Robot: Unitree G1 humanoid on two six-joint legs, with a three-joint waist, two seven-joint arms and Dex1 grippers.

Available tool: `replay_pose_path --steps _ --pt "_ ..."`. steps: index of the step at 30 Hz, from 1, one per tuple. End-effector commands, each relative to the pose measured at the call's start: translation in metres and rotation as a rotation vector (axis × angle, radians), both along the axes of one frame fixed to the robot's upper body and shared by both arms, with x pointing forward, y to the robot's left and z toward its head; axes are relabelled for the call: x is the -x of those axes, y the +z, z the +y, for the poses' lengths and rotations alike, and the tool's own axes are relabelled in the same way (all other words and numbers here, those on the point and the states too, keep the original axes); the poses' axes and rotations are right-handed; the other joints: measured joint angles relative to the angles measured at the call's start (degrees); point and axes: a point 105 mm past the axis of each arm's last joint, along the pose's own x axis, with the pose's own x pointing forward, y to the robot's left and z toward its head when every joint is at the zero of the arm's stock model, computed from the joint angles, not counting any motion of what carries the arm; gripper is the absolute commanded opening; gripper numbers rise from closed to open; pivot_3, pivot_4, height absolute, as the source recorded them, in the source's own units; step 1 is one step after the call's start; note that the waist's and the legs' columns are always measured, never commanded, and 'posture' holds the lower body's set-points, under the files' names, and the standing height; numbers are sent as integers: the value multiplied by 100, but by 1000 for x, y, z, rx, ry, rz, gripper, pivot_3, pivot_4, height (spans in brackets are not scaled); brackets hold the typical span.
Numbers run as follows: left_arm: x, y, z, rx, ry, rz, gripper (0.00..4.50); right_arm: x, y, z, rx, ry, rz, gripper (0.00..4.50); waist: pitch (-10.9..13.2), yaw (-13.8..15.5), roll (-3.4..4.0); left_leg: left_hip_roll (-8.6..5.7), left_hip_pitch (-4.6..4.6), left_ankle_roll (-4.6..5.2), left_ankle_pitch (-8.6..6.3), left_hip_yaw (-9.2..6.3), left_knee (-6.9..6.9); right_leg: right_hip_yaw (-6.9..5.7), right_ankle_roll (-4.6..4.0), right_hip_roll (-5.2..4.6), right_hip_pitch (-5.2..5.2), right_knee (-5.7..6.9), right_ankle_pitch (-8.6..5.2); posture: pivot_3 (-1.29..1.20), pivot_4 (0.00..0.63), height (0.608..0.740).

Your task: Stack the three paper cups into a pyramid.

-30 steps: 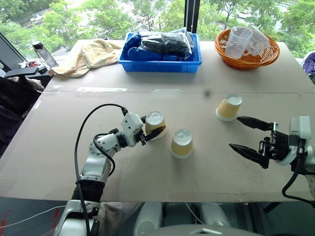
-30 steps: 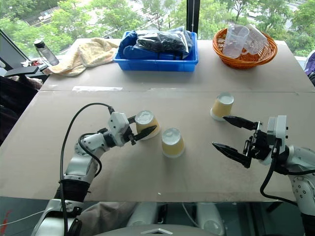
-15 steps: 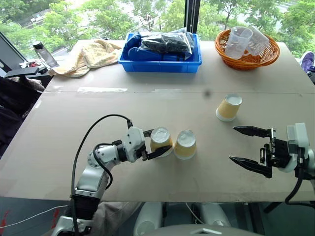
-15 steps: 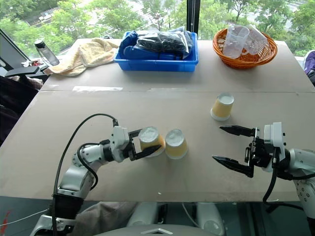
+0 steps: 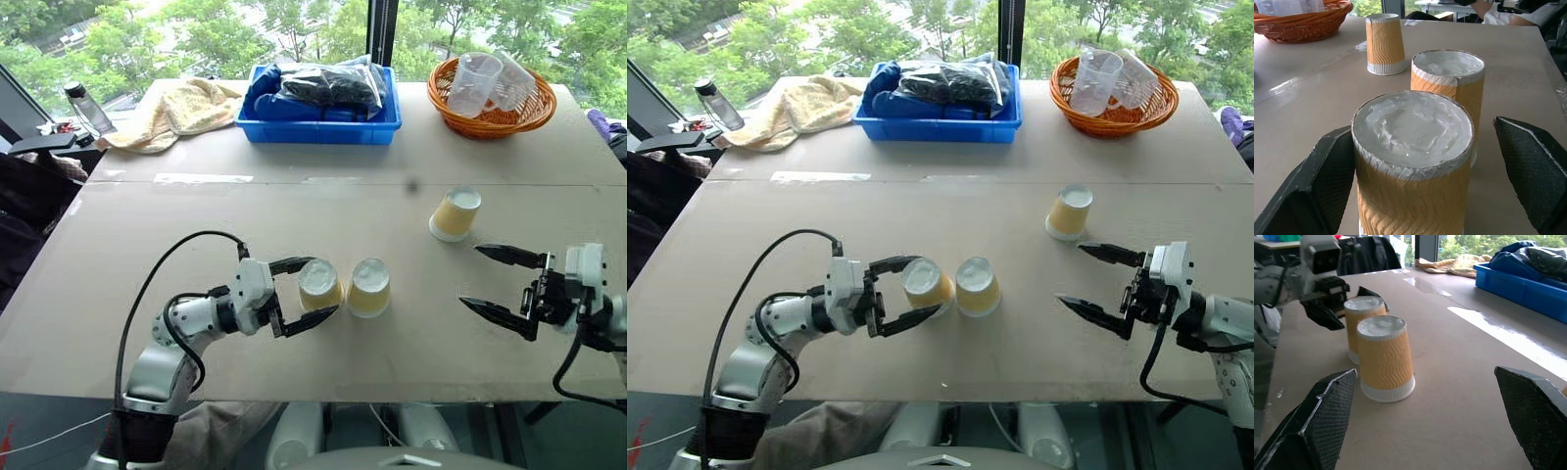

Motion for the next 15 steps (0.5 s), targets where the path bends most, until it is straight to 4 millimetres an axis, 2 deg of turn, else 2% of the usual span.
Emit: replay_pose_path --steps 1,4,8,15 --pt "10 43 0 37 -13 -75 4441 -13 9 -16 -14 -134 -48 4500 0 11 8 0 0 0 0 0 0 -1 0 0 0 0 0 0 150 740" --pt "24 55 7 -40 -63 -48 4441 -33 7 -25 -83 -280 -49 4500 0 -12 12 2 1 -1 1 -1 -2 -1 -1 1 0 0 0 0 150 740" --pt "12 74 14 -50 -25 -71 4441 -62 -2 -24 -113 -414 -41 4500 3 -17 22 0 10 -2 1 10 -6 8 -1 3 0 3 0 0 150 740" --pt "8 104 21 -69 -62 -69 4441 -101 -12 -15 -160 -536 -33 4500 4 -25 21 0 -12 -24 14 15 -7 11 -1 8 -22 2 0 0 150 740"
